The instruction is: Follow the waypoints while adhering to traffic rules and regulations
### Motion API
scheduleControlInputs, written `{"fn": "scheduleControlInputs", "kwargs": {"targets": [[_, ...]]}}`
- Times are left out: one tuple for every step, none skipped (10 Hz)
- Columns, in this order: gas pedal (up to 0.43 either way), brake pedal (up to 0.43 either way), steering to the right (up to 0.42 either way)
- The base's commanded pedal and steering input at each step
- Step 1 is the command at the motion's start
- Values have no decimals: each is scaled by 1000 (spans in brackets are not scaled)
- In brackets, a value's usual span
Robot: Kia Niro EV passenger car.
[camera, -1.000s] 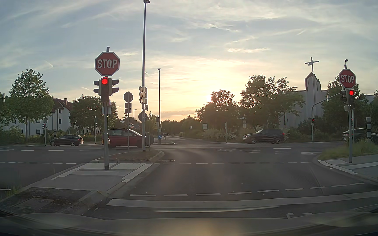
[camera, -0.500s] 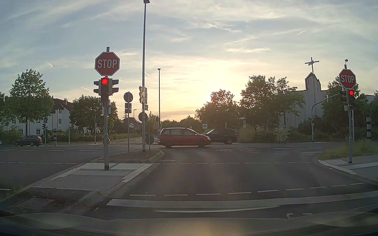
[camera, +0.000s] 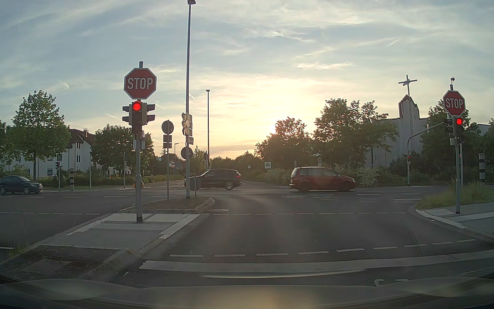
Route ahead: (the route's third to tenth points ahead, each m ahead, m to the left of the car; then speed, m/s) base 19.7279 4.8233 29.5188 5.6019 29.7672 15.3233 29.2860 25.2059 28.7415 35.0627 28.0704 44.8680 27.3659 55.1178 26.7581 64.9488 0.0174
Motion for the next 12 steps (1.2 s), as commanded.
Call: {"fn": "scheduleControlInputs", "kwargs": {"targets": [[0, 427, 8], [0, 427, 7], [0, 427, 7], [0, 427, 8], [0, 427, 7], [0, 427, 7], [0, 427, 8], [0, 427, 8], [0, 427, 7], [0, 421, 7], [0, 421, 7], [0, 421, 8]]}}
